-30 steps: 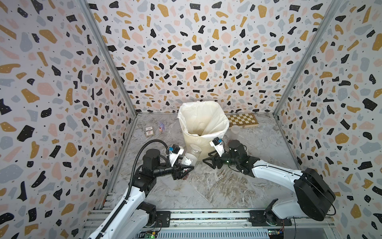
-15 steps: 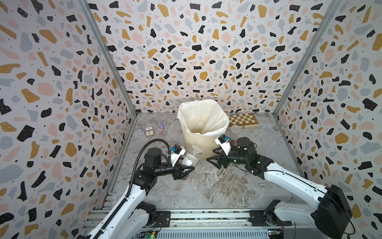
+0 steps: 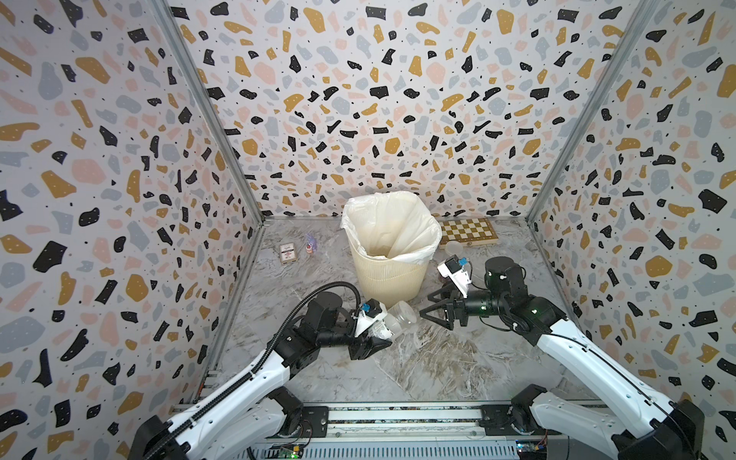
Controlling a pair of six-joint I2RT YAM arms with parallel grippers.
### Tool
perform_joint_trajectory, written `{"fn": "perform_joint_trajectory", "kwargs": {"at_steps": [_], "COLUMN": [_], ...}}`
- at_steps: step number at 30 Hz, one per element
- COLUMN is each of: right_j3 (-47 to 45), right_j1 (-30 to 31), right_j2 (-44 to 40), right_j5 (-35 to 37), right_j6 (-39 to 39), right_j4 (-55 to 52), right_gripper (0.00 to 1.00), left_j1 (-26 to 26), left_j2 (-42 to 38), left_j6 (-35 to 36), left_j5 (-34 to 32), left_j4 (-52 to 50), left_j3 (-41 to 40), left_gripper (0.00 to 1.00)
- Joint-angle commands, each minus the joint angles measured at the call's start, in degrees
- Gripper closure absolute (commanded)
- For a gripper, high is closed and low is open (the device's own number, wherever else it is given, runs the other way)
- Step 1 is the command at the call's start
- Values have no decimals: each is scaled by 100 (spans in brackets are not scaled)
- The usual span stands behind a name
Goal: Empty the moldy dried flower tea in the jars
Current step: Unscrew the lid from the jar.
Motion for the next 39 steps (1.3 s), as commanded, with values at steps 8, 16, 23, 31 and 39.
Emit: {"fn": "perform_joint_trajectory", "kwargs": {"at_steps": [8, 16, 23, 31, 39], "right_j3": [509, 687, 697, 459, -192], "right_j1": [396, 518, 570, 634, 699], "right_j2": [493, 904, 1082, 901, 304], "right_j5": [-22, 108, 69, 78, 54], "right_j6": [-304, -450, -617, -1213, -1810], "right_j4": [-636, -681, -692, -614, 170], "right_gripper": [12, 18, 32, 45, 50], "left_j1": [-471, -576, -588, -582, -578], "left_j2": [291, 351, 363, 361, 416], "left_j6": [700, 808, 830, 658, 430], "left_j5": [-1010, -1334, -1228, -385, 516], "left_j4": [293, 414, 407, 23, -122], "left_j3": [288, 281, 286, 550, 790], "left_gripper": [42, 42, 42, 42, 42]}}
